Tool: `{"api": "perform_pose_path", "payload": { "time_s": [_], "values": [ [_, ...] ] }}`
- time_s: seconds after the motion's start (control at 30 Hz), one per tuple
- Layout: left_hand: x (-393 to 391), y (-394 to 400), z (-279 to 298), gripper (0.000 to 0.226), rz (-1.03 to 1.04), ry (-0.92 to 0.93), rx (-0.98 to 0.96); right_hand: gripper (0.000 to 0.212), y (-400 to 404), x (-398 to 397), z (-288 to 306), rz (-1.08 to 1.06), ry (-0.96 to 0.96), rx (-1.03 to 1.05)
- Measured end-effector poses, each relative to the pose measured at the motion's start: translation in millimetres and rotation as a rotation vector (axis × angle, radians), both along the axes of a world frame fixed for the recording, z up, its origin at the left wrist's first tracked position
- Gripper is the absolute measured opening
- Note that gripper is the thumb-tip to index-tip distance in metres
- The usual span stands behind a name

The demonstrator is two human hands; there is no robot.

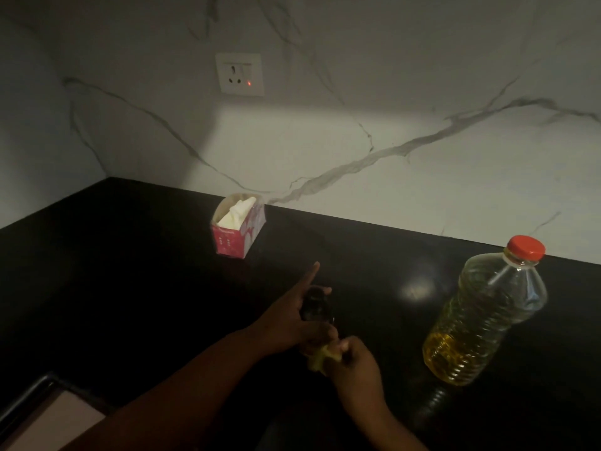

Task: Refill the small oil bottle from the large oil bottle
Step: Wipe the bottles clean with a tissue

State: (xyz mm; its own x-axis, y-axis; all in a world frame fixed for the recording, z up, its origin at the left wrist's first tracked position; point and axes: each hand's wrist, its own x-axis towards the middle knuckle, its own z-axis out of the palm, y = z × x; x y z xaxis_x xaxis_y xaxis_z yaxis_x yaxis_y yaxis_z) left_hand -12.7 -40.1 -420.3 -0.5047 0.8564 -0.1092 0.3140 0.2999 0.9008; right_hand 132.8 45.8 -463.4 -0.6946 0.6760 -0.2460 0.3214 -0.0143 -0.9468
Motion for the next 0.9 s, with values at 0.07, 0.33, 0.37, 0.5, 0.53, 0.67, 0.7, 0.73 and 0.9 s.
{"api": "perform_pose_path", "payload": {
  "time_s": [0.07, 0.33, 0.37, 0.5, 0.53, 0.67, 0.7, 0.73, 0.9],
  "values": [
    [-2, 0, -2, 0.109, -0.004, 0.02, -0.011, 0.008, 7, -4, 9, -0.044, 0.041, -0.03],
    [-5, -10, -15, 0.082, 0.181, 0.227, 0.048, 0.024, 31, -7, 72, 0.034, 0.351, -0.043],
    [-5, -11, -17, 0.076, 0.211, 0.238, 0.066, 0.025, 30, -7, 73, 0.067, 0.361, -0.029],
    [-4, -14, -16, 0.065, 0.259, 0.097, 0.119, 0.027, 22, -4, 65, 0.159, 0.32, 0.14],
    [-4, -15, -12, 0.062, 0.245, 0.074, 0.108, 0.027, 21, -2, 63, 0.16, 0.315, 0.196],
    [-10, -19, 10, 0.051, 0.085, 0.014, 0.023, 0.028, 15, 4, 55, 0.144, 0.342, 0.395],
    [-12, -19, 15, 0.048, 0.041, -0.012, 0.007, 0.029, 14, 6, 55, 0.159, 0.338, 0.445],
    [-14, -18, 20, 0.046, -0.005, -0.035, -0.015, 0.031, 13, 7, 56, 0.182, 0.334, 0.487],
    [-26, -9, 29, 0.054, -0.15, -0.104, -0.156, 0.028, 21, 3, 62, 0.254, 0.203, 0.548]
  ]
}}
